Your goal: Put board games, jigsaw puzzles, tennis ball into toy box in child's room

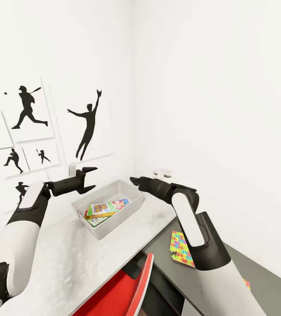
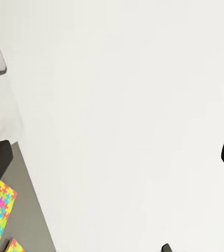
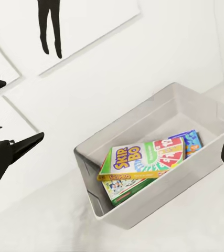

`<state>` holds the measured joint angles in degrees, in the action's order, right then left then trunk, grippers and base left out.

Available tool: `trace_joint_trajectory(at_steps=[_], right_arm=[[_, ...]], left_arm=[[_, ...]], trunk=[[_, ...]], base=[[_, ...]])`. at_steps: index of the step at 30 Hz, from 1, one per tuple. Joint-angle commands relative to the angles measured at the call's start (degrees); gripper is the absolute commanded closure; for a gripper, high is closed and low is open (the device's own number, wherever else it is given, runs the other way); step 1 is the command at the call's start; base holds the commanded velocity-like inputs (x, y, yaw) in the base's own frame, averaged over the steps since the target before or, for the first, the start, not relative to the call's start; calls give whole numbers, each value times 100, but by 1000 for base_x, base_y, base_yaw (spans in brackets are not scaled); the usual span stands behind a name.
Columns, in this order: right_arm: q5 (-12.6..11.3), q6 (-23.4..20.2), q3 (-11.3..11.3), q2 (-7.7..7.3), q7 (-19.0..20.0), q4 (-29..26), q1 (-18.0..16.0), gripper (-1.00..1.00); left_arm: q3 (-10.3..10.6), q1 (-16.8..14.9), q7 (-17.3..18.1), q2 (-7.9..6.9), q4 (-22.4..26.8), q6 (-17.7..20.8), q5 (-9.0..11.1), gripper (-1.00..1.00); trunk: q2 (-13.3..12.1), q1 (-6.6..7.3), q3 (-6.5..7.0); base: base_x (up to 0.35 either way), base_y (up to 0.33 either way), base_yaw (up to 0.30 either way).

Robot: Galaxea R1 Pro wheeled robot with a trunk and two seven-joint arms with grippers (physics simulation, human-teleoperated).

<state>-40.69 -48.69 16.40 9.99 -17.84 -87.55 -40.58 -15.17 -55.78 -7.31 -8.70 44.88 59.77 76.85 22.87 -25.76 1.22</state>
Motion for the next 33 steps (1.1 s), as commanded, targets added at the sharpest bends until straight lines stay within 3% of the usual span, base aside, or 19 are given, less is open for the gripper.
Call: trace_joint_trajectory(at_steps=[1, 22, 28, 33], right_arm=[[-61, -10, -7, 1, -58, -3, -3, -100], [-65, -2, -42, 1, -58, 19, -3, -100], [-69, 0, -40, 1, -63, 41, -3, -100], [-69, 1, -41, 1, -69, 47, -3, -100]], left_arm=[[-12, -1, -60, 1, 2, 23, 59, -100], [-31, 84, -51, -10, 3, 23, 60, -100], [-7, 85, -51, -153, 15, 23, 79, -100], [-4, 85, -51, -171, 26, 23, 83, -100]], trunk=[[5, -2, -3], [5, -2, 29], [5, -2, 34], [5, -2, 34]], base=[[0, 0, 0], [-124, 42, -38], [-43, 29, -24], [-3, 2, -2]])
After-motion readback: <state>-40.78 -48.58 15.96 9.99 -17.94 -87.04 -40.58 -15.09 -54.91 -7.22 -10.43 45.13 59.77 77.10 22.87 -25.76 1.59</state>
